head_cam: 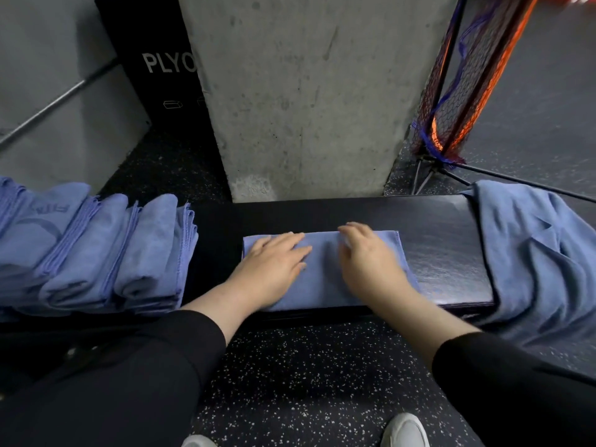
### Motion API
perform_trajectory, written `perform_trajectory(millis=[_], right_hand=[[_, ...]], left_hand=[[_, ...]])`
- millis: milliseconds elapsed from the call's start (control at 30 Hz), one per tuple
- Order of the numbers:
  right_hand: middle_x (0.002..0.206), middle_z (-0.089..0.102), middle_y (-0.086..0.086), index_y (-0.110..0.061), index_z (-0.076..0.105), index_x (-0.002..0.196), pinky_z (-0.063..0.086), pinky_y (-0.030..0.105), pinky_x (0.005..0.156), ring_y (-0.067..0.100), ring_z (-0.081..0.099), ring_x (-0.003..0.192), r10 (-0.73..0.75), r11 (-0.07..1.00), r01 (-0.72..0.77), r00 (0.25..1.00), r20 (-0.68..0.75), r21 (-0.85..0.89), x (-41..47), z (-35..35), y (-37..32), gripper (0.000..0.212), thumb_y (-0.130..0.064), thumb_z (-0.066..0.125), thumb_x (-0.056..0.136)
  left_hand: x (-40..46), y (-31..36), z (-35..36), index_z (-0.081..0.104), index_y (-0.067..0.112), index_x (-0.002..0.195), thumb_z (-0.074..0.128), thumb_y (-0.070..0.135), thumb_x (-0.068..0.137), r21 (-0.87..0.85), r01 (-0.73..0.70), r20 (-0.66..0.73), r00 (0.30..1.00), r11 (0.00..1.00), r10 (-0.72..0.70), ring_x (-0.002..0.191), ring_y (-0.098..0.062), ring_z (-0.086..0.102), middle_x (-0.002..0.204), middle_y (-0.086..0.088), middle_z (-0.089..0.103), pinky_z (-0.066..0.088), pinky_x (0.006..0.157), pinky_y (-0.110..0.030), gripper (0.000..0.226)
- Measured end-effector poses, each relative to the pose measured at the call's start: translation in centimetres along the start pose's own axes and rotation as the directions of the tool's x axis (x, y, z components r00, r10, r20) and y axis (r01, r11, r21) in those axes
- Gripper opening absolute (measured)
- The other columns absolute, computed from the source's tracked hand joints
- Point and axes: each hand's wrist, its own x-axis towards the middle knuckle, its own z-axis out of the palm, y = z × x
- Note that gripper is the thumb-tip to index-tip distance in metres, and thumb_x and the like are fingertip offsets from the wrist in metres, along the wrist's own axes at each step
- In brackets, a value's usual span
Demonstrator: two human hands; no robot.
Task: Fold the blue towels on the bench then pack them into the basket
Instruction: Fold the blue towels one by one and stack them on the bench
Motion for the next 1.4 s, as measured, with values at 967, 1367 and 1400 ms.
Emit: perform_trajectory(millis=[967,1367,1400], right_hand=[[0.092,0.057,-0.005,-0.025,0.067,0.09,0.045,0.037,0.072,0.024,0.057,0.084,-0.244,0.919,0.241,0.969,0.029,-0.313,-2.4,2.7,-1.4,0.03,-0.046,0.048,0.098],[0.115,0.061,-0.006,-0.026,0.071,0.108,0.05,0.042,0.081,0.026,0.062,0.1,-0.514,0.837,0.522,0.853,0.09,-0.162,-2.6,0.0,3.0,0.028,-0.023,0.049,0.091],[0.117,0.061,-0.007,-0.026,0.07,0.11,0.05,0.043,0.083,0.024,0.062,0.102,-0.54,0.824,0.553,0.833,0.124,-0.123,-3.1,-0.2,3.2,0.032,-0.024,0.047,0.087]], left_hand=[[-2.7,-0.2,-1.8,0.037,0.029,0.153,0.038,0.026,0.103,0.188,0.257,0.092,0.956,0.948,-0.277,0.143,-0.026,0.035,0.159,-0.008,0.033,0.018,0.118,-0.054,0.051],[-8.0,-3.2,-2.7,0.043,0.037,0.15,0.044,0.041,0.105,0.053,-0.056,0.113,0.992,0.997,0.05,0.152,-0.011,0.018,0.167,0.008,0.022,0.016,0.122,-0.039,0.045],[-8.1,-3.5,-2.6,0.042,0.036,0.151,0.042,0.042,0.106,0.045,-0.079,0.148,0.986,0.996,0.071,0.153,-0.011,0.016,0.167,0.009,0.02,0.016,0.122,-0.039,0.046]])
